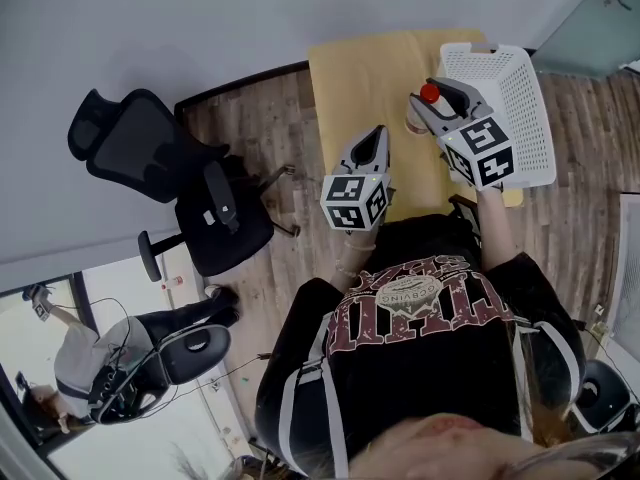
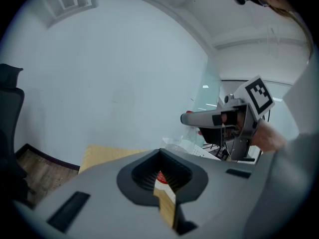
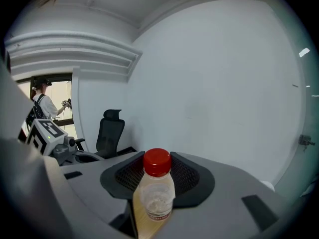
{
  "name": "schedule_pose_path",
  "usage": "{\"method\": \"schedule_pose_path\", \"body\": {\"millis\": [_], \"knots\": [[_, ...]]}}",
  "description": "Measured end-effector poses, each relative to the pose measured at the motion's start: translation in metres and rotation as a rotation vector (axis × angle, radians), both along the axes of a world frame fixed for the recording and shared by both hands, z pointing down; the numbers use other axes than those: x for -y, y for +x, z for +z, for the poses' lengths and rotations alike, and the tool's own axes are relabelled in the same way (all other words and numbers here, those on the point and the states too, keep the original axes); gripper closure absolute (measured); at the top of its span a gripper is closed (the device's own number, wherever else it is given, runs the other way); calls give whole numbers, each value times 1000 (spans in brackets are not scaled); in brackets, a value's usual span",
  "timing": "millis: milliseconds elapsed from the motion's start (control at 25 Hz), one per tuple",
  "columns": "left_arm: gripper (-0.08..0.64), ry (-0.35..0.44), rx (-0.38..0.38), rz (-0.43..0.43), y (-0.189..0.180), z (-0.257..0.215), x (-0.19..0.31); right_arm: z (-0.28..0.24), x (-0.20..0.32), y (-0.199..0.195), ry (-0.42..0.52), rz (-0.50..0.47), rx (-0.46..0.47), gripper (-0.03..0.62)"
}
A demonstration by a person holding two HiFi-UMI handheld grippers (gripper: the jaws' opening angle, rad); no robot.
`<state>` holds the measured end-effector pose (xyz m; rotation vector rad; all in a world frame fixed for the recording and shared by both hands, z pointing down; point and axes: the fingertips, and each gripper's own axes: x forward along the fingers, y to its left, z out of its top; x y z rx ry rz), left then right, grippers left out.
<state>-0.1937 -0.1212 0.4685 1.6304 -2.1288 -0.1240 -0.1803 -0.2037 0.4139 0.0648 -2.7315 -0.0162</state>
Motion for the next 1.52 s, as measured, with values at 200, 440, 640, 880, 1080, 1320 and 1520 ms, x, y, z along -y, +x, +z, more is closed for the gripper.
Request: {"method": "schedule_pose_path", "body": {"millis": [200,440,640,880,1080,1320,1520], "knots": [[512,-8,-5,-8,-4,4,-5,36,-6,-11,-46,-15,-55,423],[512,-16,-9,-15,-9,8,-7,65,-9,-18,-61,-24,-108,423],[512,-18,-15,-20,-11,10,-9,81,-10,-19,-67,-23,-140,423],[512,-23,-20,-29,-15,13,-11,95,-10,-22,-68,-28,-172,423],[512,-25,-25,-36,-19,14,-12,107,-12,-25,-75,-35,-199,423],[512,-30,-31,-44,-21,17,-11,122,-14,-29,-75,-46,-231,423],[512,-36,-35,-49,-23,21,-11,135,-13,-27,-78,-48,-255,423]]}}
